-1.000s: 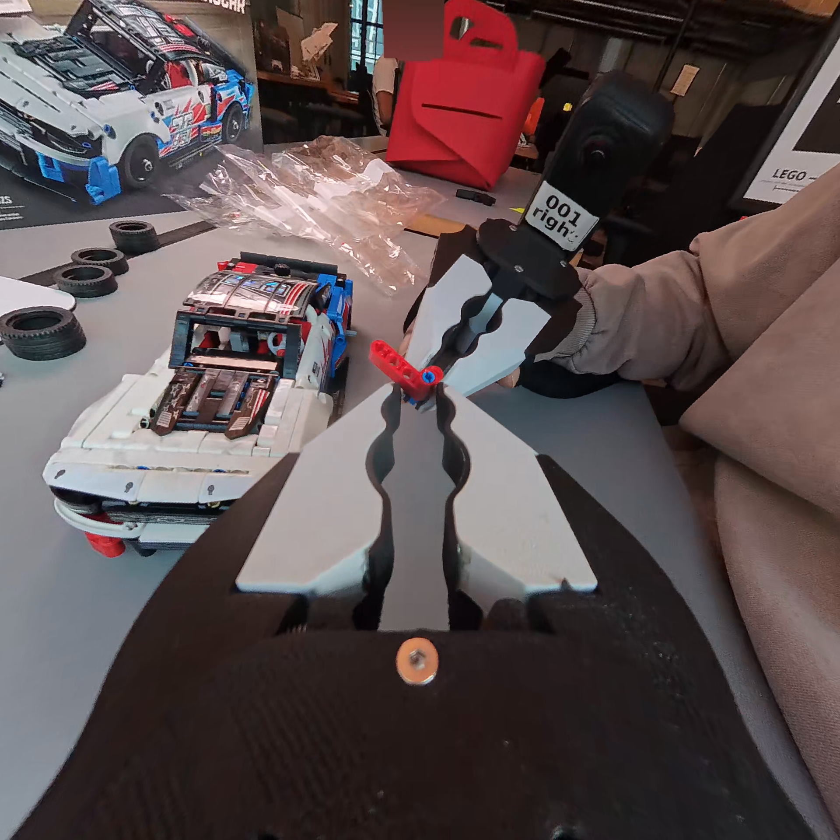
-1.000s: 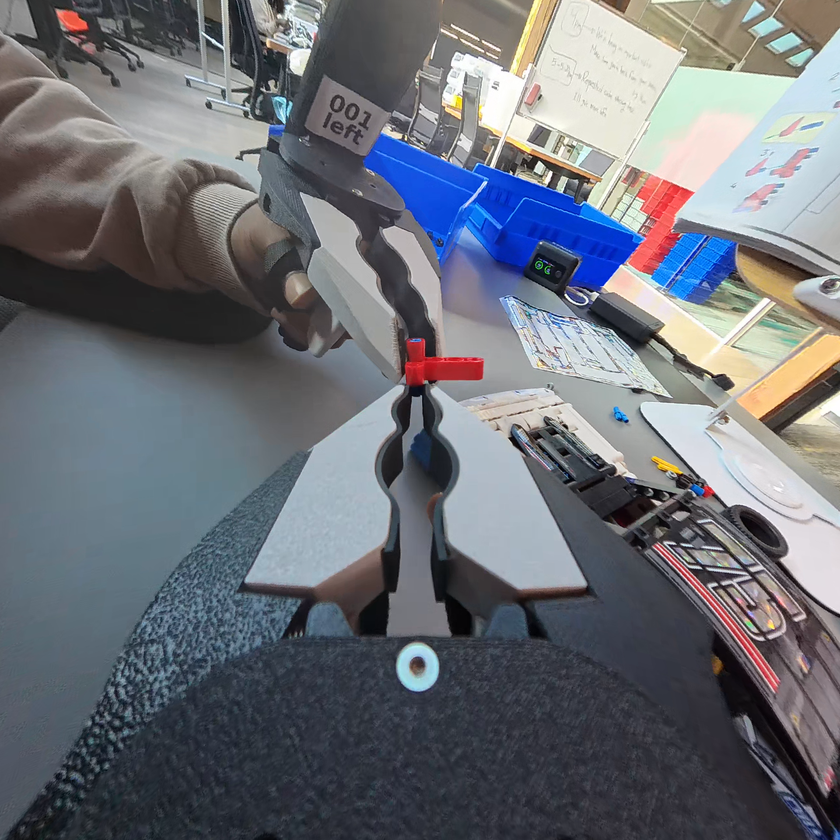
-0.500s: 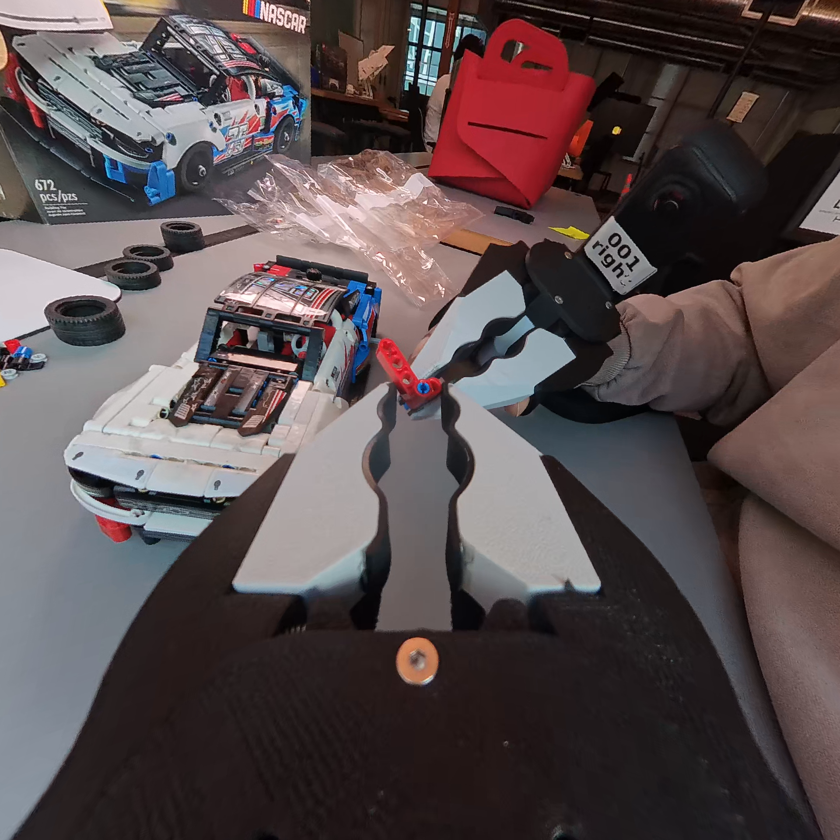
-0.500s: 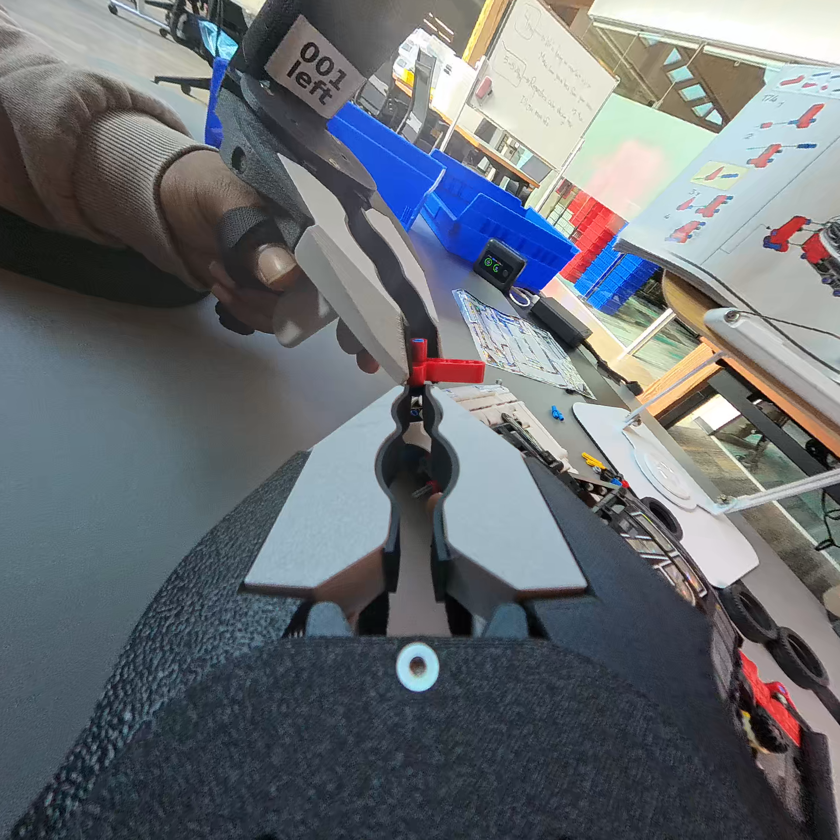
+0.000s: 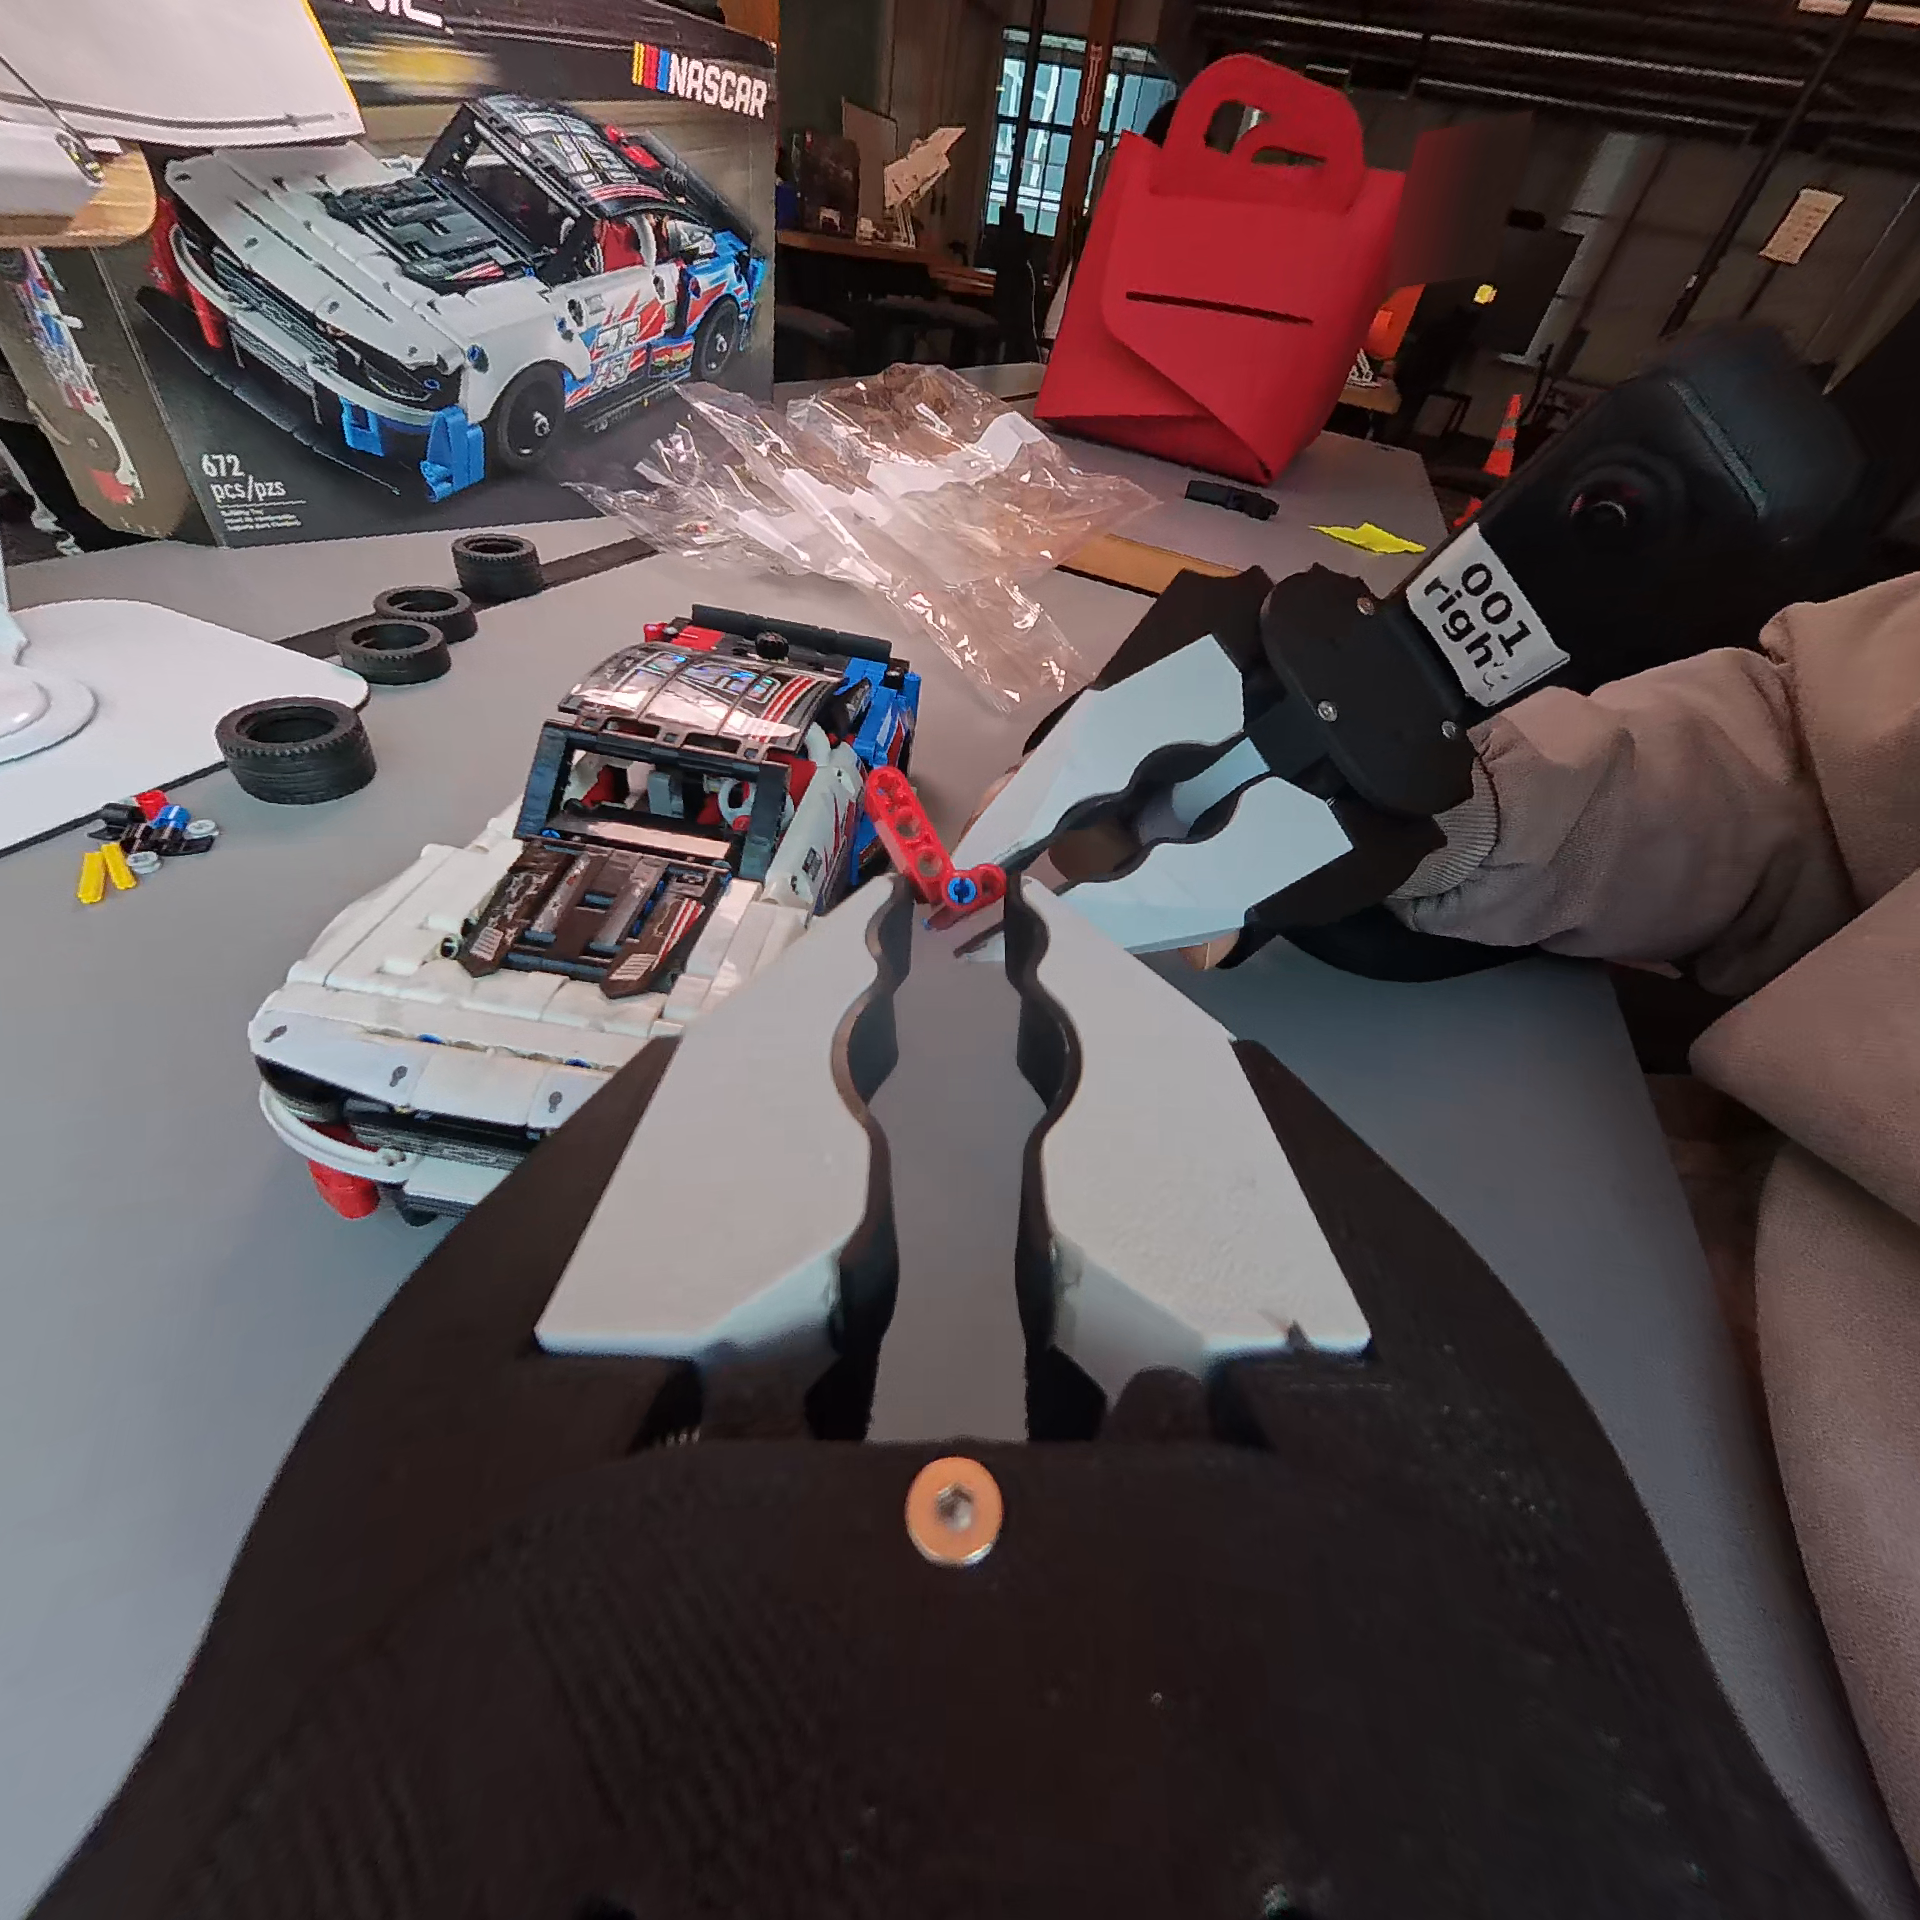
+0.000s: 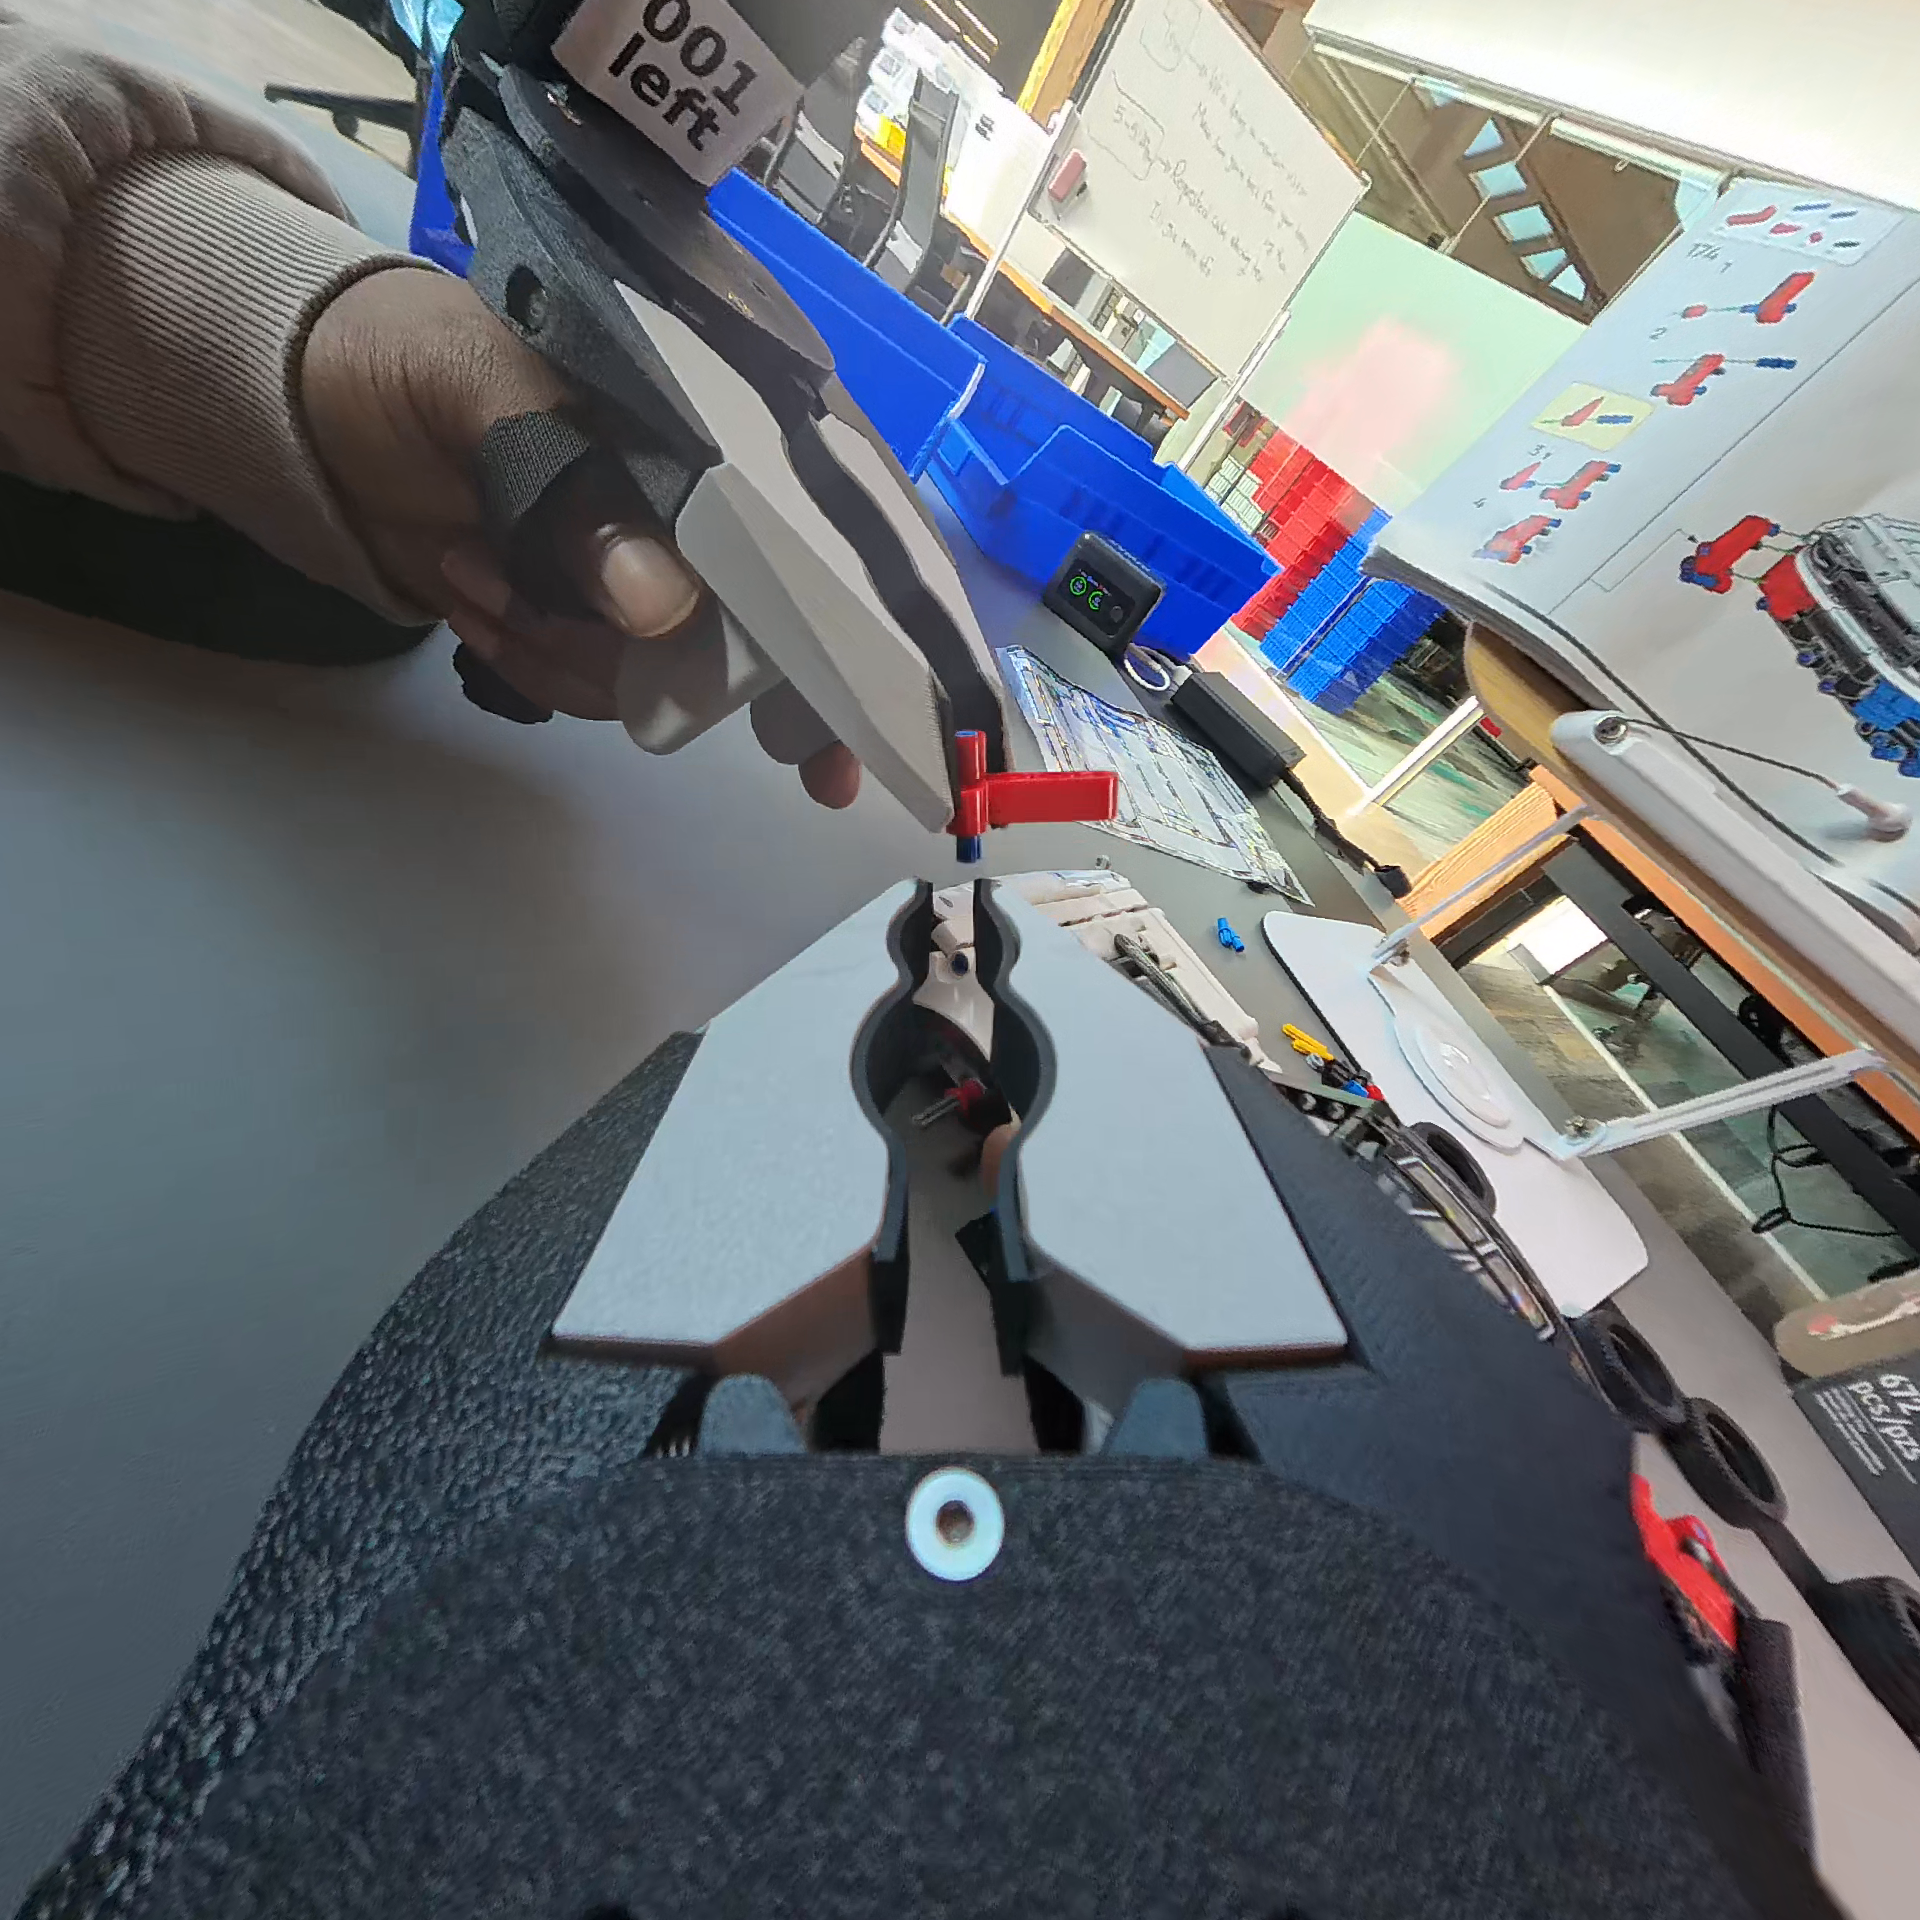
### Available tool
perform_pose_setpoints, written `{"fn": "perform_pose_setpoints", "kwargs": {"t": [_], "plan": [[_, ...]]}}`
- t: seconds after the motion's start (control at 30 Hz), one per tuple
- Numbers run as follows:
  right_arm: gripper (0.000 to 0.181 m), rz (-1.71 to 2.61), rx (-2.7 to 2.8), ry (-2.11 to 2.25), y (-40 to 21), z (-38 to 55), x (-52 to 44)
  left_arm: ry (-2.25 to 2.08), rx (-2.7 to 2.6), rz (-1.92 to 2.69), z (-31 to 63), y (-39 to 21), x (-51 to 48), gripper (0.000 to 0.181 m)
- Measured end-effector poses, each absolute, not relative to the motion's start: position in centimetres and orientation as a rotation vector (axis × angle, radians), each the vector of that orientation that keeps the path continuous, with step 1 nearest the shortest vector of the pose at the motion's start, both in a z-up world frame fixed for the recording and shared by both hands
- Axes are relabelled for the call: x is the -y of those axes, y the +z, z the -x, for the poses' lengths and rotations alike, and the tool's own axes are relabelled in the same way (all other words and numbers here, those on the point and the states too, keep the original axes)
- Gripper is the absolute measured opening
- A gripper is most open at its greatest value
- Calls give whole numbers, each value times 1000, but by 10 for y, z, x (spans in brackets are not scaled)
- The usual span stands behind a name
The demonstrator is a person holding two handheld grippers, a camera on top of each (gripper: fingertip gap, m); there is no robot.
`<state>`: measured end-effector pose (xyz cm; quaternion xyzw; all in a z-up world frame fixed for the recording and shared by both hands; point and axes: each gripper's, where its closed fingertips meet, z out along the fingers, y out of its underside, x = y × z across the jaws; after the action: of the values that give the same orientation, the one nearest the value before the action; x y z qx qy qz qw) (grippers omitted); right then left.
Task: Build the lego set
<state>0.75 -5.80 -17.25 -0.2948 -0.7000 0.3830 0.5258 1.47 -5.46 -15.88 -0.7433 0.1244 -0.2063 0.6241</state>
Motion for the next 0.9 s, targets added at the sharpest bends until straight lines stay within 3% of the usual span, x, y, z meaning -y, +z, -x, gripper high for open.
{"fn": "perform_pose_setpoints", "kwargs": {"t": [0.2,0.43,0.9], "plan": [[14,779,1680,1107,-169,-9,62,-461,-293,1665,-10,-152,57,15],[27,1141,1452,1887,-133,-21,46,-432,-320,1628,-11,-149,57,15],[21,1295,1403,2026,-134,-14,57,-354,-446,1579,-29,-148,60,15]]}}
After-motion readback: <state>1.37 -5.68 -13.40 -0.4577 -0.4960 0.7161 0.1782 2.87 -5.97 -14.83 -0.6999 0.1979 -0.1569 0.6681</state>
